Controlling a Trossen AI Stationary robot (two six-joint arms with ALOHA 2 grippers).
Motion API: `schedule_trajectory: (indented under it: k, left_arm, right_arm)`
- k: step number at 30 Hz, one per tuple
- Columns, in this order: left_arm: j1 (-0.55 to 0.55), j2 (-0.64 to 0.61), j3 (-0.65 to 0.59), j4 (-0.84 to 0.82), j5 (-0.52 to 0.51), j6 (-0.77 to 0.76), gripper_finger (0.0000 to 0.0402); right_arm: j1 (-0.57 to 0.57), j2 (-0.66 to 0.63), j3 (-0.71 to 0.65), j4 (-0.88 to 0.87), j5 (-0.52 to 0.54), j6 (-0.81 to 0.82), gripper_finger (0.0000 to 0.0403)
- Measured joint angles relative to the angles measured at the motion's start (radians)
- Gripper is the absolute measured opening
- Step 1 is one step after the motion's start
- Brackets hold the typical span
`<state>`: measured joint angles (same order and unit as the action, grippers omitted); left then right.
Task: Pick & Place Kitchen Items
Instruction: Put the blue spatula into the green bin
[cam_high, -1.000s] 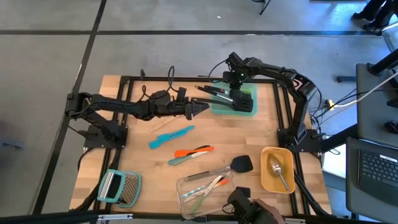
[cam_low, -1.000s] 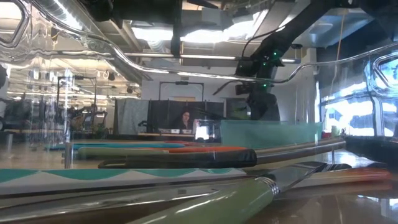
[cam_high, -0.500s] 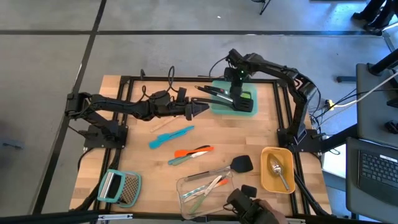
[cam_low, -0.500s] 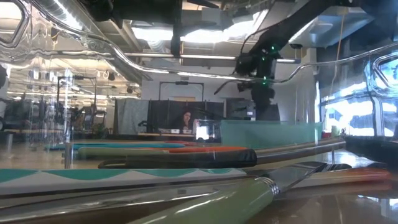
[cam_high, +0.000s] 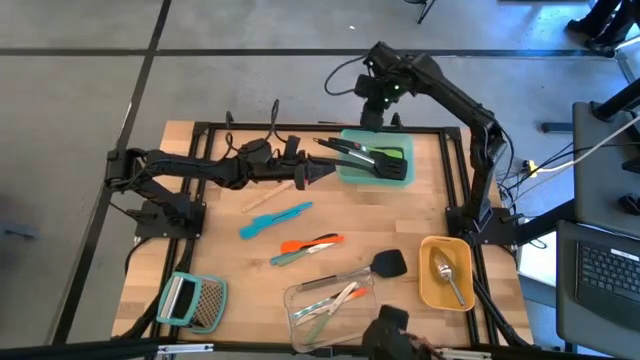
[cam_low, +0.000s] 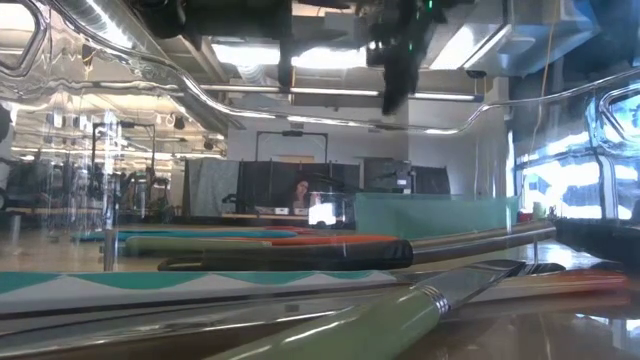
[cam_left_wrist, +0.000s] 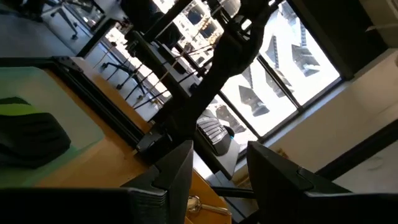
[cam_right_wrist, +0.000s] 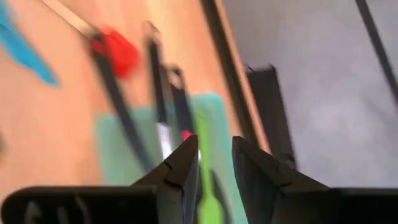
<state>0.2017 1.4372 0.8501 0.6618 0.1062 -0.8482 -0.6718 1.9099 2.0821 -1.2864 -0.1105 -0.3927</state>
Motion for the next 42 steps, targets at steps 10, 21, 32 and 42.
schedule_trajectory:
  k: [10, 21, 32, 42]
  left_arm:
    - [0.064, -0.017, 0.0, -0.011, 0.326, -0.007, 0.0145]
    - [0.06, -0.168, 0.0, -0.502, 0.445, 0.226, 0.0145]
    - [0.039, -0.289, -0.014, -1.177, 0.206, 0.497, 0.0145]
    - [0.006, -0.29, -0.105, -1.214, 0.152, 0.471, 0.0145]
  right_arm:
    - [0.158, -0.001, 0.266, -0.171, -0.18, 0.211, 0.0101]
    - [0.443, -0.029, 0.262, -0.274, -0.182, 0.389, 0.0101]
    - [0.728, -0.018, 0.262, 0.087, -0.102, 0.563, 0.0101]
    - [0.825, 0.088, 0.26, 0.21, 0.046, 0.7, 0.019]
